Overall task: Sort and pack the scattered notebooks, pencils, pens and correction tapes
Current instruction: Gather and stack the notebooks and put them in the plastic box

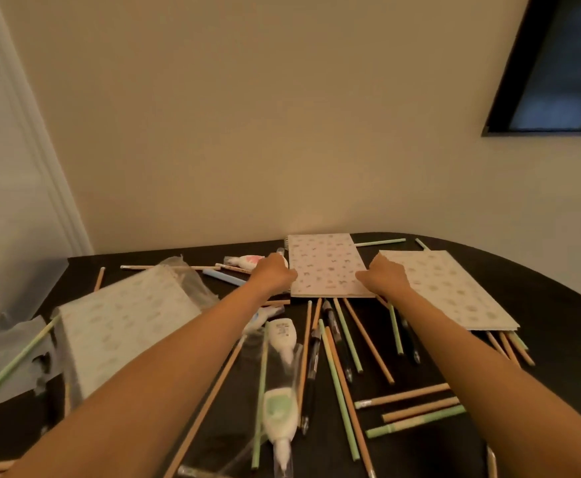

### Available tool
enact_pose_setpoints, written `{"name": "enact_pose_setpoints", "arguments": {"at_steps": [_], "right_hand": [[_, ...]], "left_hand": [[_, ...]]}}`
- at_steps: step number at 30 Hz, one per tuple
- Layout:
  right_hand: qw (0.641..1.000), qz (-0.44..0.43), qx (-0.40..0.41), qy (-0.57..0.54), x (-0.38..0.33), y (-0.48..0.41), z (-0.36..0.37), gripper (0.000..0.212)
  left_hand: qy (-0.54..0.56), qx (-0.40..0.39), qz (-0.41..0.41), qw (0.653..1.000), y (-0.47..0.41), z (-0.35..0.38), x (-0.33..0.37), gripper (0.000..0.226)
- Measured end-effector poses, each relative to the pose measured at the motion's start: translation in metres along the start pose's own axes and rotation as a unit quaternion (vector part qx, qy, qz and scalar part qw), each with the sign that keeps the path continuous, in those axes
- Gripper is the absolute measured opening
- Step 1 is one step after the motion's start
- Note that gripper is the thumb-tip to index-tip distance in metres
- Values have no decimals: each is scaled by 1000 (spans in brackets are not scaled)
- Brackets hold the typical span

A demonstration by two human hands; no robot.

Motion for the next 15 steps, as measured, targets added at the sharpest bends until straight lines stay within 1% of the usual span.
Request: {"name": "enact_pose_setpoints", "arguments": {"at_steps": [2,3,6,9,12,15], "right_hand": [[1000,16,-13,3,4,-14,11,30],[1000,22,-15,-7,4,-17,15,31],[996,41,6,-77,7,-29,19,19],[987,77,31,-137,11,-30,14,17],[971,113,30,-210,13,-26,13,26],[950,131,32,-280,11,-16,3,26]], "left_hand": [[-17,-17,10,1000,-12,16,-1,31],[-18,-19,9,1000,-15,22,-3,34],[18,-13,-22,1000,-24,31,-12,47],[92,31,-83,992,-26,23,-19,55],[180,64,-126,973,-22,15,-20,51],[206,74,-143,965,-13,7,-18,48]]}}
Point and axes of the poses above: each hand's wrist, its own y-axis away from the middle knuckle, its own z-axis out of the palm, x = y × z, the point moved 10 cm from there along -y, towards the middle knuckle, and after that the axes turned 8 degrees about x, right-handed, at the moved point
